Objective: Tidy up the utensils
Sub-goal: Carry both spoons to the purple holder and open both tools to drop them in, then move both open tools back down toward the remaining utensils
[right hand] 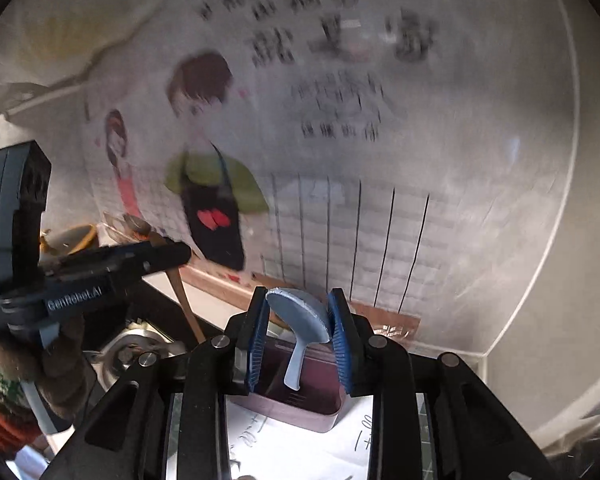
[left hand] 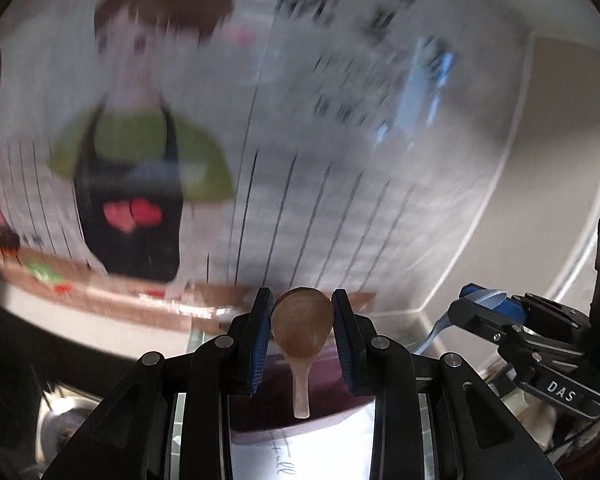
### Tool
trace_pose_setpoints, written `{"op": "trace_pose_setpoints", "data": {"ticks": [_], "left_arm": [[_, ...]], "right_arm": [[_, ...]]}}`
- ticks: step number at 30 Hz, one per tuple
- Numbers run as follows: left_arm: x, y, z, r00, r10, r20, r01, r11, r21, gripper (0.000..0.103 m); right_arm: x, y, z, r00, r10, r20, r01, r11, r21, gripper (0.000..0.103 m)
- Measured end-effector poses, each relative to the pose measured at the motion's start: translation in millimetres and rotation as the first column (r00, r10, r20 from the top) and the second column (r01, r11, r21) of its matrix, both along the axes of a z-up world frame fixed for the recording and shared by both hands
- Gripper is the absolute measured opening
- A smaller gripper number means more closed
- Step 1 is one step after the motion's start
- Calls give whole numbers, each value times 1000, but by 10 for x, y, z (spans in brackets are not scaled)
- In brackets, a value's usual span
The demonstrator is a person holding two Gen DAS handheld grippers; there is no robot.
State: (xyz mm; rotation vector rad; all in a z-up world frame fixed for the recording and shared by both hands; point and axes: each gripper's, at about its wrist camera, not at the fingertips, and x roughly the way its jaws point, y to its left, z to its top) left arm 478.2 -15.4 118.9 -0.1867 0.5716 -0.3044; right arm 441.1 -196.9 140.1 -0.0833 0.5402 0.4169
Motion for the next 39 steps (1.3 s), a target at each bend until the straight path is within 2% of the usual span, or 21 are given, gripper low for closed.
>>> {"op": "trace_pose_setpoints", "data": {"ticks": [4, 6, 13, 14, 17, 19, 22, 26, 29, 34, 39], "left_arm": [[333, -22, -448, 995, 19, -94, -19, 1000, 2, 31], [376, -29, -622, 993, 25, -115, -24, 1000, 13, 31], [570, -120, -1095, 976, 35, -215, -20, 997, 71, 31], [593, -127, -1161, 973, 37, -228, -20, 997, 74, 33], [614, -99, -1213, 972, 29, -233, -18, 999, 51, 53], [557, -53, -1125, 977, 35, -212, -28, 999, 37, 56], [386, 60, -883, 983, 61, -171, -56, 998, 35, 57], [-42, 218, -617, 989, 107, -106, -100, 992, 72, 66], [-401, 310, -618, 987, 118, -105, -109, 990, 87, 70], [-995, 485, -810, 978, 118, -172, -107, 992, 73, 71], [-1563, 617, -1048, 969, 118, -215, -103, 992, 76, 74]], "right_arm": [[387, -2, -482, 994, -5, -107, 6, 1000, 4, 28], [584, 15, -762, 986, -14, -167, 13, 1000, -6, 28], [775, 103, -1342, 966, 3, -259, -15, 999, -45, 28], [796, 117, -1402, 964, 4, -267, -19, 999, -50, 28], [820, 137, -1510, 954, 18, -301, -34, 998, -49, 30], [795, 136, -1494, 954, 12, -299, -30, 998, -55, 31], [608, 127, -1245, 979, -17, -204, -2, 996, -90, 31], [199, 21, -850, 995, -10, -103, 4, 999, -54, 35], [-89, -47, -775, 992, 0, -123, -6, 999, -48, 36], [-553, -19, -1070, 979, 16, -202, -32, 996, -78, 36], [-988, 113, -1560, 946, 43, -322, -80, 991, -103, 36]]}}
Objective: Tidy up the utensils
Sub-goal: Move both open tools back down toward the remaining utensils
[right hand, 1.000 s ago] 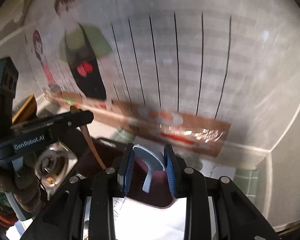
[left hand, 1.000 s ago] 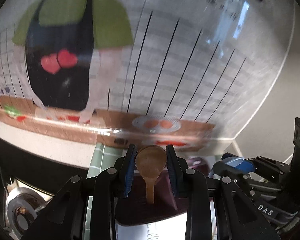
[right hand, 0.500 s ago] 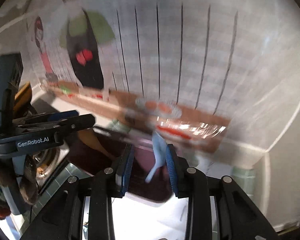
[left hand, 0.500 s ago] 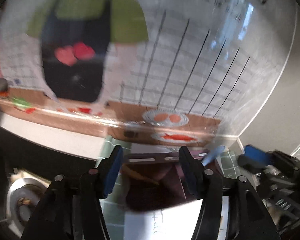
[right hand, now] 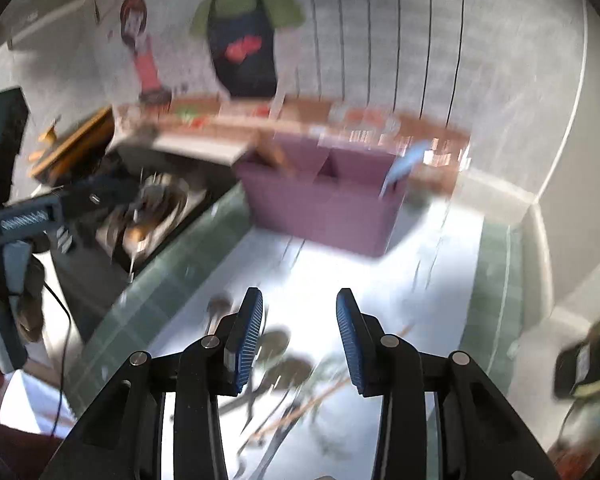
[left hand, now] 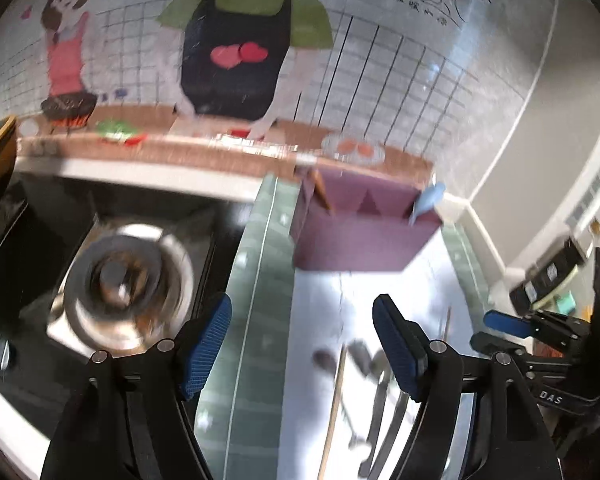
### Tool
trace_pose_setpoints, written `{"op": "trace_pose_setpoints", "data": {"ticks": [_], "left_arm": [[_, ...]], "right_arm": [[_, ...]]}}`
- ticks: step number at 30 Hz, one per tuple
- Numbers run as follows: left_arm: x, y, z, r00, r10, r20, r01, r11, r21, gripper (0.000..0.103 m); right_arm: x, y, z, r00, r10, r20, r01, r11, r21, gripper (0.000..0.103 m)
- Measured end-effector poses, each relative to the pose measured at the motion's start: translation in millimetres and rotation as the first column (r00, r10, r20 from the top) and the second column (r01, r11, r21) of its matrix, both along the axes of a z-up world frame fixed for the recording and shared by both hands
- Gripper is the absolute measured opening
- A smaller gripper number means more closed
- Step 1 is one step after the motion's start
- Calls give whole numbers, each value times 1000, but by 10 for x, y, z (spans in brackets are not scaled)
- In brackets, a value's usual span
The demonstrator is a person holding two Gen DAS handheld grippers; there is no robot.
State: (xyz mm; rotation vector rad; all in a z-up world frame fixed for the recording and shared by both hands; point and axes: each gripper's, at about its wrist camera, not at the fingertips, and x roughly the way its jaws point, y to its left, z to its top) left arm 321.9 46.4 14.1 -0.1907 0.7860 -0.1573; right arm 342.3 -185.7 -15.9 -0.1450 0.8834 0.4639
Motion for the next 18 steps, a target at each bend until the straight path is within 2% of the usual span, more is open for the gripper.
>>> {"op": "trace_pose_setpoints", "data": {"ticks": [5, 9, 12, 13, 14, 15, 18], "left_arm": [[-391, -114, -409, 996, -68, -53, 69, 998, 4, 77], [-654, -381, -732, 989, -118, -90, 123, 991, 51, 77], [-835, -578, -873, 990, -123, -66, 128, 989, 71, 76], [-869, -642, -906, 992, -115, -54, 119, 989, 90, 74], [-892, -686, -946, 994, -101, -51, 106, 989, 108, 66], [-894, -726, -996, 994, -91, -62, 98, 989, 112, 60], [-856, -769, -1098, 992, -71, -106, 81, 992, 97, 51]], "right_arm": [[-345, -39, -339, 997, -27, -66, 26, 1000, -9, 36], [-535, -161, -470, 992, -116, -53, 114, 993, -34, 36], [-657, -254, -501, 983, -180, -21, 179, 983, -45, 36], [-705, -290, -515, 980, -201, -9, 200, 979, -44, 36], [-737, -320, -521, 977, -211, -7, 211, 977, -36, 36], [-770, -356, -531, 976, -218, -15, 217, 976, -20, 36], [-853, -434, -570, 970, -242, -31, 242, 970, 5, 36]]}}
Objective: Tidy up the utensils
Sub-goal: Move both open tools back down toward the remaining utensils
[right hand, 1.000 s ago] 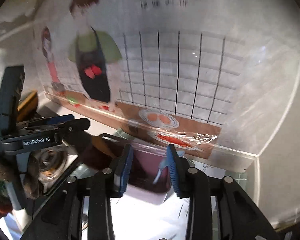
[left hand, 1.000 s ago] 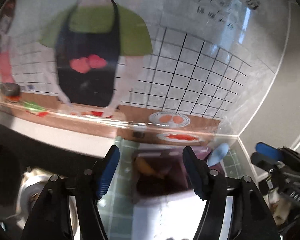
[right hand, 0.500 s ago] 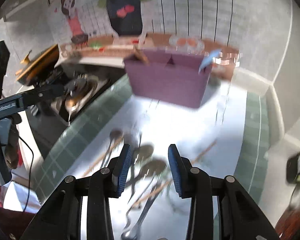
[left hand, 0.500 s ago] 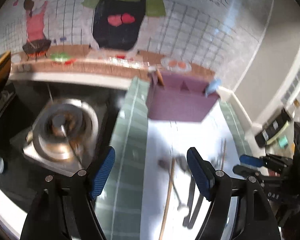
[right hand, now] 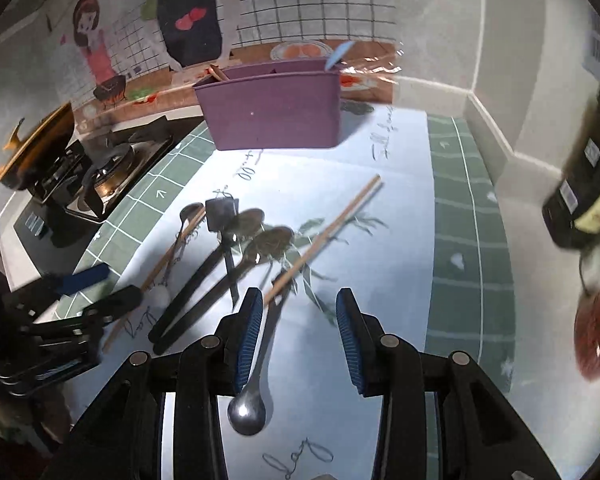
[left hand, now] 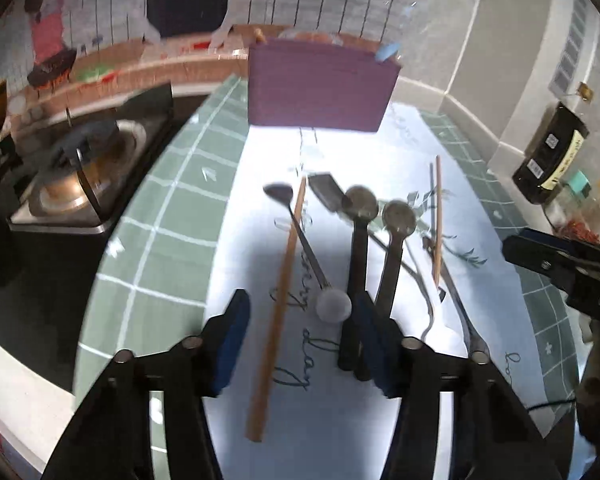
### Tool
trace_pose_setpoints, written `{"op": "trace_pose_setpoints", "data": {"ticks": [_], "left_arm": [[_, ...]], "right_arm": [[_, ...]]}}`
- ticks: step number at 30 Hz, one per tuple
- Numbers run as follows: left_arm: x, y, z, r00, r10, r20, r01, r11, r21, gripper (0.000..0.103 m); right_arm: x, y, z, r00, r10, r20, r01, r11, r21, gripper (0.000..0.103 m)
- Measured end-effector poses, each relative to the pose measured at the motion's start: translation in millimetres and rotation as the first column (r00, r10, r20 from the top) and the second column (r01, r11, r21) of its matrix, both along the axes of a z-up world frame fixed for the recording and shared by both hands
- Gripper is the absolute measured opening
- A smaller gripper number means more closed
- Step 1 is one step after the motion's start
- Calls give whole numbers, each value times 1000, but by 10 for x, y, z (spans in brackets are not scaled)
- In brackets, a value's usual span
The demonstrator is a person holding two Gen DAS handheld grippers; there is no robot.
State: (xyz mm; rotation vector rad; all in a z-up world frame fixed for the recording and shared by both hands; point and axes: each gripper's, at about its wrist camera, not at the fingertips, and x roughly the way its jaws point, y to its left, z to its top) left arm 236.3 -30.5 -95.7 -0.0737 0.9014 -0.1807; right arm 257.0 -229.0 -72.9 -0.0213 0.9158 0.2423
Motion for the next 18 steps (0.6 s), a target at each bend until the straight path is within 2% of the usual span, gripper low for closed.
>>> {"op": "trace_pose_setpoints", "data": {"ticks": [6, 14, 16, 17, 18], "left_arm": [[73, -108, -75, 999, 52, -9, -52, 998, 23, 48], [223, -181, -166, 996, 85, -42, -84, 996, 17, 47], [253, -206, -167, 997, 73, -39, -73, 997, 11, 42], [264, -217, -166, 997, 70, -36, -69, 998, 15, 30], [267, -221, -156, 997, 67, -30, -66, 998, 19, 26]], "right_arm": [[-40, -101, -104, 1000, 6, -24, -6, 1000, 12, 36], [-49, -142, -179, 999, 28, -20, -29, 1000, -11, 36], [-16, -170, -207, 999, 24, -31, -24, 1000, 5, 36], [4, -189, -218, 999, 20, -36, -19, 1000, 16, 36], [33, -217, -229, 999, 8, -40, -7, 1000, 26, 36]]}}
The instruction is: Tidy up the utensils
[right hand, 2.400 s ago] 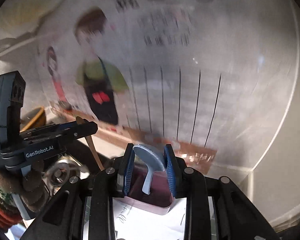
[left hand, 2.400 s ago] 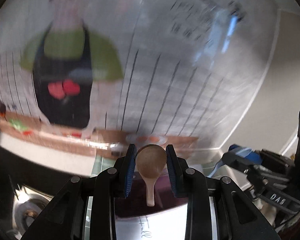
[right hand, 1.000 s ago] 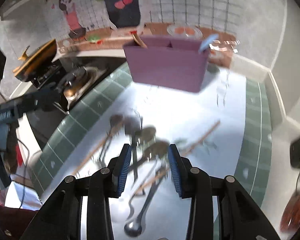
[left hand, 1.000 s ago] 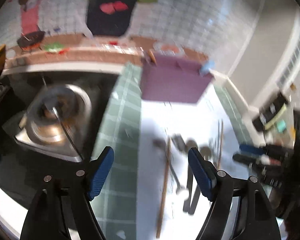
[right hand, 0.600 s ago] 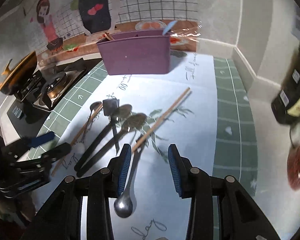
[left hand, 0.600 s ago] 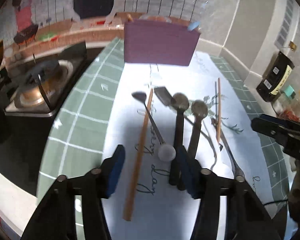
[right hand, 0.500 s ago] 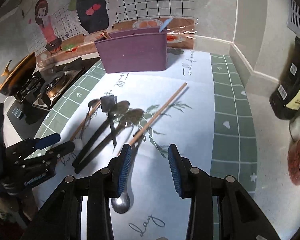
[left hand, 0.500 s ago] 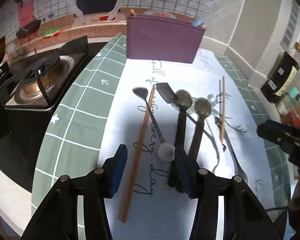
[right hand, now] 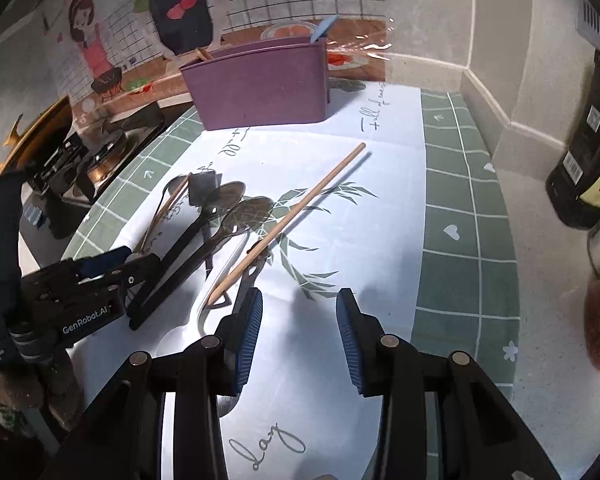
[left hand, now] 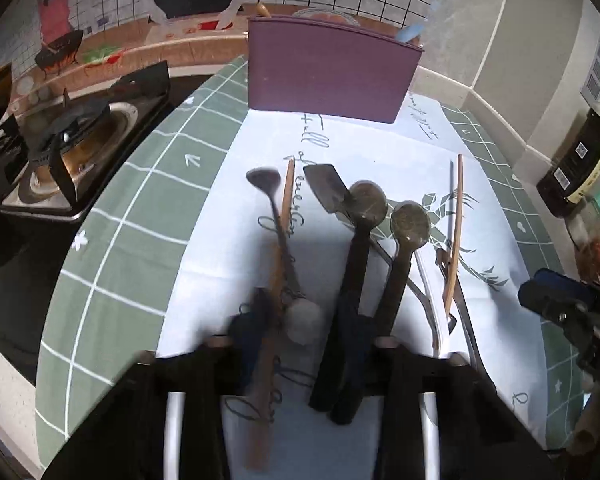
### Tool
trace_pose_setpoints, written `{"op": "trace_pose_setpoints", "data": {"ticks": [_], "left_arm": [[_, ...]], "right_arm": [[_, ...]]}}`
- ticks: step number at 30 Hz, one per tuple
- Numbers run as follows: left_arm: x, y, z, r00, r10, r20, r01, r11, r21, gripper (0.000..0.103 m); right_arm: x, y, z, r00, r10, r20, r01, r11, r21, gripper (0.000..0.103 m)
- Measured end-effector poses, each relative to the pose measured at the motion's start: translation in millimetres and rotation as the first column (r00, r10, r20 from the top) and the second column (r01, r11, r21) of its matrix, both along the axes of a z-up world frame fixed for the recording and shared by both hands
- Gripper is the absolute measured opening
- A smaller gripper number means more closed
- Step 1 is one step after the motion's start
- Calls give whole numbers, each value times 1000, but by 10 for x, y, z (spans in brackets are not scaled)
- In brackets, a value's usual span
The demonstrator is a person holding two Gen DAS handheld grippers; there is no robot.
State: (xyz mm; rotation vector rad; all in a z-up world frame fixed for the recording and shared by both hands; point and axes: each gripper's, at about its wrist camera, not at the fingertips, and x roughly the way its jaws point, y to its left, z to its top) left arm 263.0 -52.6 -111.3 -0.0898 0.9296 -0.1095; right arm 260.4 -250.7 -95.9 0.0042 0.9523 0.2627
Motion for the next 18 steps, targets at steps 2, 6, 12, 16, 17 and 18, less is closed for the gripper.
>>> {"op": "trace_pose_setpoints", "data": {"ticks": [2, 6, 12, 16, 17, 18], "left_arm": [[-26, 35, 59, 1000, -6, 20, 6, 1000, -7, 22], [-143, 194, 315, 995, -19, 103, 20, 1000, -5, 22], [-256, 506, 636, 987, -4, 160, 7, 1000, -13, 22], [-265, 640, 755, 987, 1, 161, 2, 1000, -20, 22], [-259, 675, 783, 988, 3, 156, 2, 1000, -31, 22], [-248, 706, 814, 989, 4, 151, 2, 999, -42, 22]], "right_arm": [[59, -39, -18, 1000, -25, -8, 25, 1000, 15, 37], [204, -40, 9, 999, -44, -9, 44, 998, 43, 38], [648, 14, -35, 992, -117, -39, 120, 988, 95, 39], [959, 149, -140, 985, -166, -56, 169, 985, 42, 39], [1025, 186, -168, 983, -173, -64, 175, 984, 37, 39], [1064, 207, -184, 982, -175, -67, 178, 983, 37, 39]]}}
